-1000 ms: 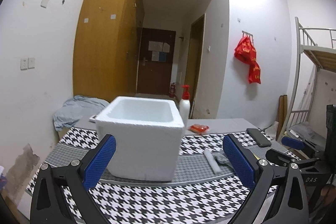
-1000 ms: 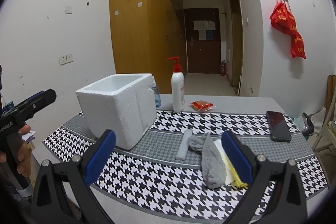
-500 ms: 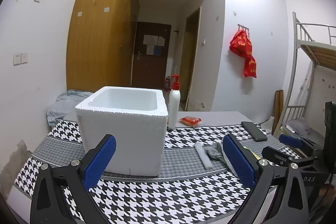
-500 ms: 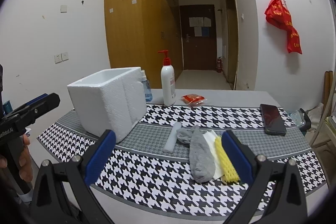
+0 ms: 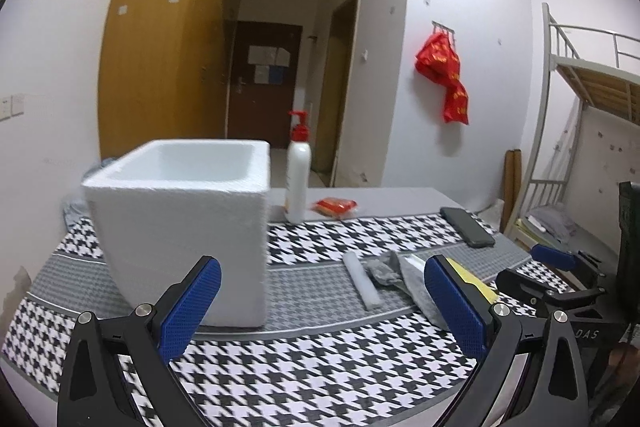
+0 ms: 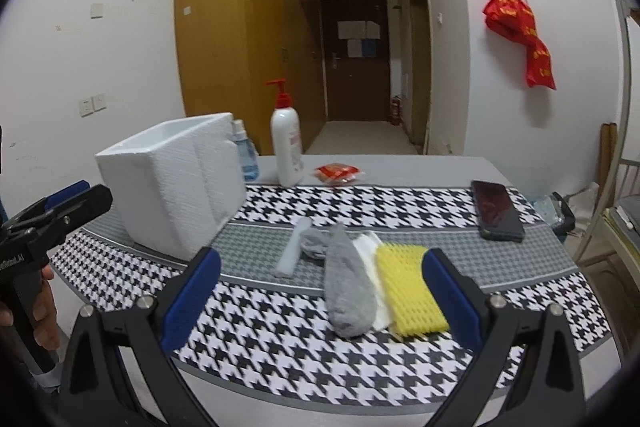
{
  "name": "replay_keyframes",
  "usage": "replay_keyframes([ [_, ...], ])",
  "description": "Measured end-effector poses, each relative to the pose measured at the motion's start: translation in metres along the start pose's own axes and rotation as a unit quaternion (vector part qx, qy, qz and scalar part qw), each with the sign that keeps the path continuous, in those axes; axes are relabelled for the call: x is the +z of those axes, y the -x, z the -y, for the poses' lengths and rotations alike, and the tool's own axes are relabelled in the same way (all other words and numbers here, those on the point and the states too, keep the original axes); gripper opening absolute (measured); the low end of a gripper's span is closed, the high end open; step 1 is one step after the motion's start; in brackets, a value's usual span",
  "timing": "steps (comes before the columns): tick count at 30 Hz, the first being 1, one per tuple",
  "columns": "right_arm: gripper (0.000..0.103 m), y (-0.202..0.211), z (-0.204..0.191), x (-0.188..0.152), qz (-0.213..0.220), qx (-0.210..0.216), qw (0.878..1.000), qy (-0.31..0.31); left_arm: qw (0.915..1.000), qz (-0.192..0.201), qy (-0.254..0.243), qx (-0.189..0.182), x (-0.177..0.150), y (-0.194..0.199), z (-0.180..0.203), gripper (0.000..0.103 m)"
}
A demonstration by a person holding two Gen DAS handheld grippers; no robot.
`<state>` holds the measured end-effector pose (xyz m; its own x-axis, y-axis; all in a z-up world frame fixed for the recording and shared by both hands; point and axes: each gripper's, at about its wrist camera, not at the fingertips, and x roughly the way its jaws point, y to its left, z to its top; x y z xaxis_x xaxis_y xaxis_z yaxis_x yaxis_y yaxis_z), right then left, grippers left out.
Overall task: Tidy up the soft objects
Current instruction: 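Withdraw both tools from the box toward the grey sock and yellow sponge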
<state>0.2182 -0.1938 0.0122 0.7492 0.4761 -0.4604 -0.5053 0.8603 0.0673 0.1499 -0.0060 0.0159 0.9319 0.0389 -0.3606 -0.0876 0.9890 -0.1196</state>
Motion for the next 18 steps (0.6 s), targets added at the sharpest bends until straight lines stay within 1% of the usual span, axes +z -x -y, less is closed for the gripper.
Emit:
replay_keyframes([
  [9, 0.102, -0.008, 0.026, -0.013, -0.016, -0.013, 1.0, -0.017, 0.9991, -0.029, -0.013, -0.028, -0.002, -0.027, 0.027, 0.102],
  [14, 0.102, -0.017, 0.042, -0.022, -0.027, -0.018, 0.999, -0.034, 0.9979, -0.046, -0.031, -0.034, -0.009, -0.041, 0.043, 0.102],
  [18, 0.102, -0.025, 0.052, -0.025, -0.037, -0.019, 0.998, -0.041, 0.9972, -0.058, -0.035, -0.032, -0.015, -0.048, 0.051, 0.102],
])
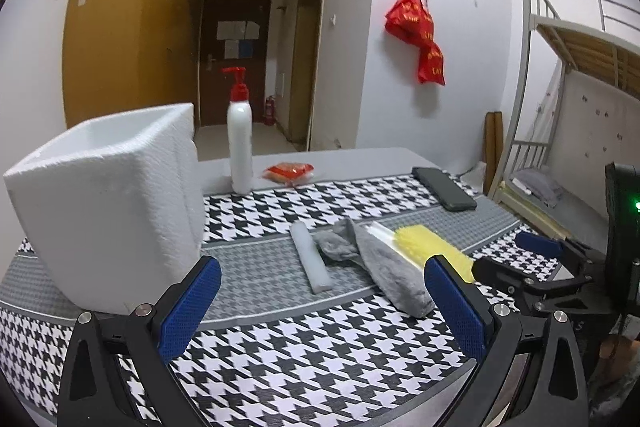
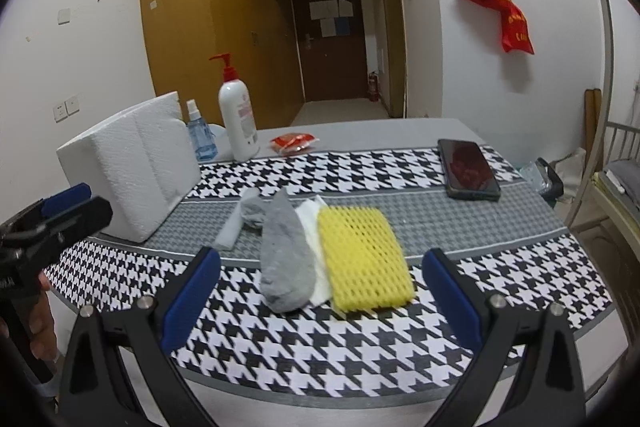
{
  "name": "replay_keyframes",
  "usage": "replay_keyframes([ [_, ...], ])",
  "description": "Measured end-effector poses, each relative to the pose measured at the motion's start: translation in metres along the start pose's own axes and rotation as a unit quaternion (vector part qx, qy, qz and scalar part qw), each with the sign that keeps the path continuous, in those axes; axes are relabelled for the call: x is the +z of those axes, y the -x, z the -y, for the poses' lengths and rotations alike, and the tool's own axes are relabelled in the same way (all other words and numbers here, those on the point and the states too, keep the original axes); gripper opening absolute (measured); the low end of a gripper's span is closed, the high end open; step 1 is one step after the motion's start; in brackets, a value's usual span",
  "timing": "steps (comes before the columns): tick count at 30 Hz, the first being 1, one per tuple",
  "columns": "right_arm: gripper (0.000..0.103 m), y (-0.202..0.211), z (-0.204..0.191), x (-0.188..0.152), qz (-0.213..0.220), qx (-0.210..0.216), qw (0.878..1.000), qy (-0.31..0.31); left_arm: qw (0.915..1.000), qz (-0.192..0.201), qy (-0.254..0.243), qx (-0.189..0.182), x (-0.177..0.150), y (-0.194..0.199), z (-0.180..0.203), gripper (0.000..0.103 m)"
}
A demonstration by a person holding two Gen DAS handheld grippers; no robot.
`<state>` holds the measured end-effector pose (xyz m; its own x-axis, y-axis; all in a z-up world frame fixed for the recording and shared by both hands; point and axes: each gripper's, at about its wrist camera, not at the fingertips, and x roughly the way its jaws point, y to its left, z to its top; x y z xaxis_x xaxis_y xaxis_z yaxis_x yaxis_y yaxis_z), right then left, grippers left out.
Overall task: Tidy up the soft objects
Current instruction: 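Withdraw both tools from the box toward the grey sock and yellow sponge, then close the right tool on the yellow mesh sponge while the left tool reaches the grey sock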
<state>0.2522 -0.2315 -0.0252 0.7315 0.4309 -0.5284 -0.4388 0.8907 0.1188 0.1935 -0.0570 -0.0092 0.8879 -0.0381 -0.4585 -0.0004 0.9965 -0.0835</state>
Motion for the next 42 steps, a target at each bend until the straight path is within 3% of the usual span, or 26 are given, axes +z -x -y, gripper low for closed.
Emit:
replay_keyframes([
  [16, 0.102, -0.03, 0.027, -0.005, -0.056, -0.002, 0.998, 0.018, 0.9993, -0.037, 0.006, -0.008, -0.008, -0.035, 0.022, 0.102],
  [28, 0.102, -0.054, 0.032, -0.006, -0.089, 0.023, 0.995, 0.024, 0.9974, -0.071, 0.006, -0.008, -0.014, -0.052, 0.029, 0.102],
  [38, 0.069, -0.062, 0.034, -0.011, -0.113, 0.019, 0.993, 0.025, 0.9961, -0.085, 0.012, -0.017, -0.016, -0.06, 0.028, 0.102],
  [42, 0.065, -0.066, 0.035, -0.015, -0.124, 0.009, 0.992, 0.021, 0.9955, -0.092, 0.011, -0.015, -0.017, -0.063, 0.03, 0.102],
])
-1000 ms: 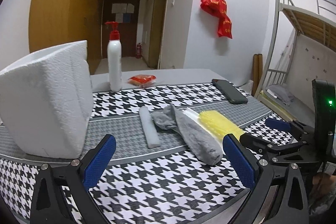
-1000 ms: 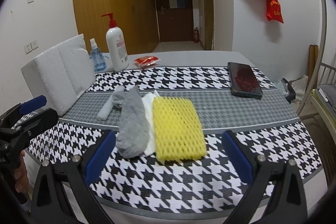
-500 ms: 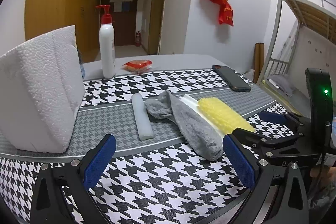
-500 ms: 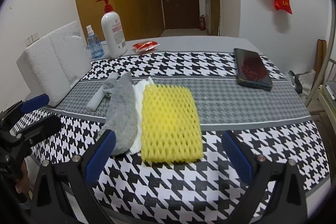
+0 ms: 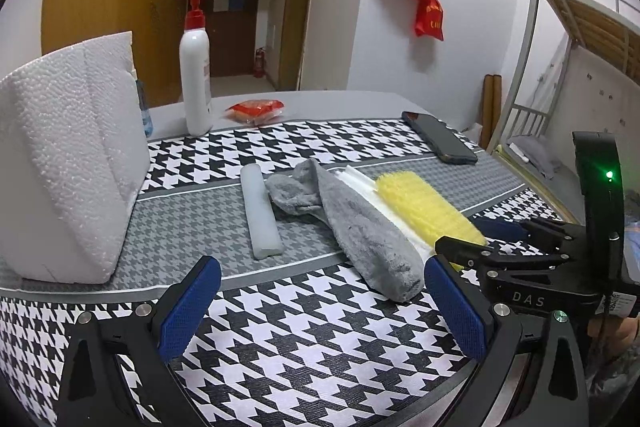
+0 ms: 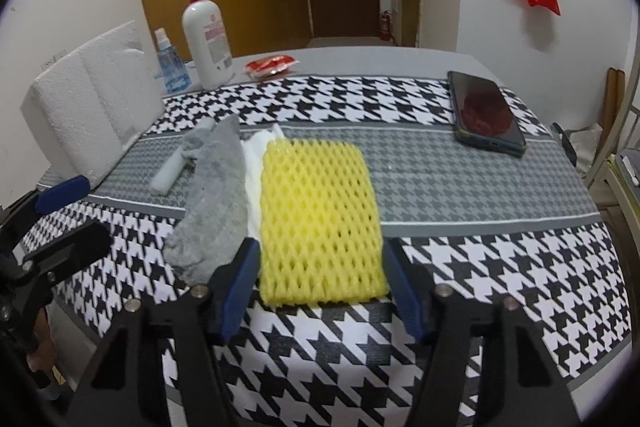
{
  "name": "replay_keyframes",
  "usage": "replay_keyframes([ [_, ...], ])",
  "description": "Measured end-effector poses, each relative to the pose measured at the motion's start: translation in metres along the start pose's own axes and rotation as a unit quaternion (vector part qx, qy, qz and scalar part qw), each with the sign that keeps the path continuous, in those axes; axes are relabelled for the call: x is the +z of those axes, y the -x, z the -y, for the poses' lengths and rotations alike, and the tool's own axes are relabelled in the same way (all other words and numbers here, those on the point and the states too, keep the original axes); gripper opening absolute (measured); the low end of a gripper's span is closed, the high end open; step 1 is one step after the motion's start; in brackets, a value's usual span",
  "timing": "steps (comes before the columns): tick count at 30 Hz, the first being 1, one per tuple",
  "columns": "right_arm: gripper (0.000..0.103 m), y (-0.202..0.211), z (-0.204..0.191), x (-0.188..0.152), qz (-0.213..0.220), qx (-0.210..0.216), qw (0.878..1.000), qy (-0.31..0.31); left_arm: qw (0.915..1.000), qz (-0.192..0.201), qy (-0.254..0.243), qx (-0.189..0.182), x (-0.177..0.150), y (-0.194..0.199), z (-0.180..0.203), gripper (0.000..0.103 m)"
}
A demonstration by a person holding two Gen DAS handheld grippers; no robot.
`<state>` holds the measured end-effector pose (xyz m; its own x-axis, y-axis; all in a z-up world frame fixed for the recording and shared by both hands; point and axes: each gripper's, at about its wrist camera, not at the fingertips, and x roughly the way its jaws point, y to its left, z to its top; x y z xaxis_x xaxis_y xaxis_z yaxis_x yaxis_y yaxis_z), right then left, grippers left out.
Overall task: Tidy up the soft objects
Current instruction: 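Close the right tool on the yellow mesh sponge while the left tool reaches the grey sock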
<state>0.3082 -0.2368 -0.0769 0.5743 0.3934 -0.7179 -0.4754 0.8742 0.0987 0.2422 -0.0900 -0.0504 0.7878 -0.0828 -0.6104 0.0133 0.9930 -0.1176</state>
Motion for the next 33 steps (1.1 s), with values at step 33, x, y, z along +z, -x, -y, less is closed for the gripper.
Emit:
replay_keyframes([
  [33, 0.029, 0.021, 0.034, -0.022, -0.001, -0.041, 0.998, -0.036, 0.9979, -0.057, 0.021, -0.021, 0.015, -0.05, 0.027, 0.082],
])
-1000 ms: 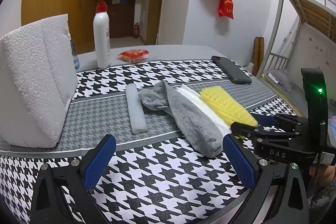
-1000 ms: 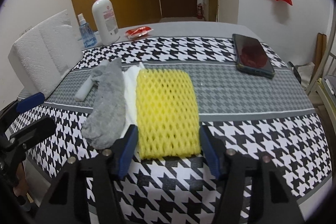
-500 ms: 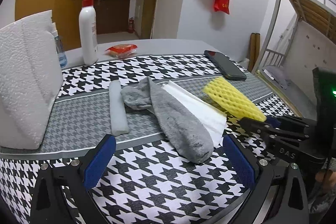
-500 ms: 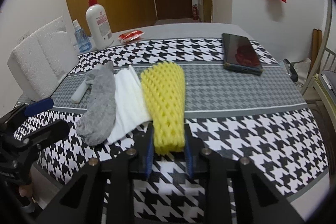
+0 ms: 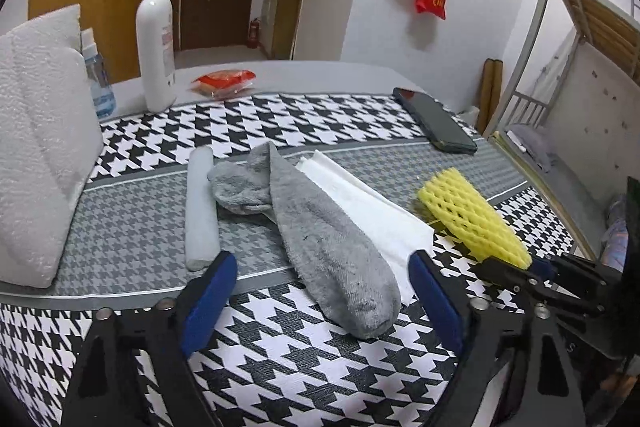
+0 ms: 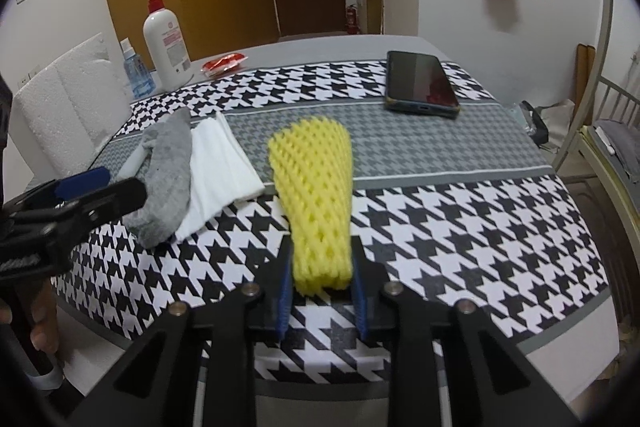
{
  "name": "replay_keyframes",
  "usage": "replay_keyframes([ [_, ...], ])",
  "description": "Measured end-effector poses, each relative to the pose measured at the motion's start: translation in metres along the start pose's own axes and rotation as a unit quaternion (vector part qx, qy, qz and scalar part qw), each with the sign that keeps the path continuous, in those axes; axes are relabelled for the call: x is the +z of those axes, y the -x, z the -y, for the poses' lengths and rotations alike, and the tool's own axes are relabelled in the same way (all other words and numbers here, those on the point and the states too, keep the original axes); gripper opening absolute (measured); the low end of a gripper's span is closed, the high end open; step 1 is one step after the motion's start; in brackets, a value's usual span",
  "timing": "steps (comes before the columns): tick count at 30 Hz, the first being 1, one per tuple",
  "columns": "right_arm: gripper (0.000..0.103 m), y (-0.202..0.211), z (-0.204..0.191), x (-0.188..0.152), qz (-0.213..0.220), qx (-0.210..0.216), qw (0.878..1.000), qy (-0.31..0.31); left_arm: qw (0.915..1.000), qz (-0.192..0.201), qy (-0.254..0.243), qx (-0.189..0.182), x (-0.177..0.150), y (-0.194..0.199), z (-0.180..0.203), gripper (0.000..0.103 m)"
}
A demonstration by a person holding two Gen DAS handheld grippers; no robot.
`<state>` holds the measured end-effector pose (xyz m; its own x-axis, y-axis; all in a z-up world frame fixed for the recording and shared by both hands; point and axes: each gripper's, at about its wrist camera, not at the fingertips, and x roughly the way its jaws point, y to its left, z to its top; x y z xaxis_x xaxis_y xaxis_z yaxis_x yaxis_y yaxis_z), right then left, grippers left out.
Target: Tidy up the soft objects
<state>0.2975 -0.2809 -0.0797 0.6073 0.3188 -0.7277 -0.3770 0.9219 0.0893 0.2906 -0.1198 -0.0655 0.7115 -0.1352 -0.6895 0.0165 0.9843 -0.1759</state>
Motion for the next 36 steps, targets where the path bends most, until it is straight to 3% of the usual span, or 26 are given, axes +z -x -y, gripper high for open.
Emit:
replay_keyframes([
  [5, 0.029, 0.0, 0.0, 0.0, 0.001, -0.002, 1.0, 0.003, 0.9998, -0.022, 0.002, 0.0, 0.002, -0.011, 0.002, 0.066],
  [7, 0.029, 0.001, 0.0, -0.001, 0.002, -0.001, 1.0, 0.005, 0.9995, -0.03, 0.003, 0.0, 0.002, -0.014, 0.002, 0.054],
  [11, 0.03, 0.001, -0.001, -0.001, 0.002, -0.002, 1.0, 0.007, 0.9992, -0.04, 0.006, -0.006, 0.002, -0.02, 0.002, 0.045],
  [16, 0.03, 0.001, -0.002, -0.001, 0.001, -0.008, 1.0, 0.011, 0.9993, -0.037, 0.005, -0.009, 0.003, -0.02, 0.002, 0.022],
  [19, 0.03, 0.001, -0.003, -0.002, 0.0, -0.013, 1.0, 0.017, 0.9993, -0.034, 0.001, -0.015, 0.004, -0.019, 0.002, 0.014],
  [26, 0.031, 0.004, 0.0, -0.001, 0.002, -0.019, 1.0, 0.012, 0.9993, -0.014, -0.004, -0.033, -0.001, 0.007, -0.004, 0.013],
  [36, 0.031, 0.015, 0.001, -0.002, 0.01, -0.019, 1.0, 0.01, 0.9994, -0.024, -0.021, -0.015, -0.028, 0.042, -0.016, 0.013],
])
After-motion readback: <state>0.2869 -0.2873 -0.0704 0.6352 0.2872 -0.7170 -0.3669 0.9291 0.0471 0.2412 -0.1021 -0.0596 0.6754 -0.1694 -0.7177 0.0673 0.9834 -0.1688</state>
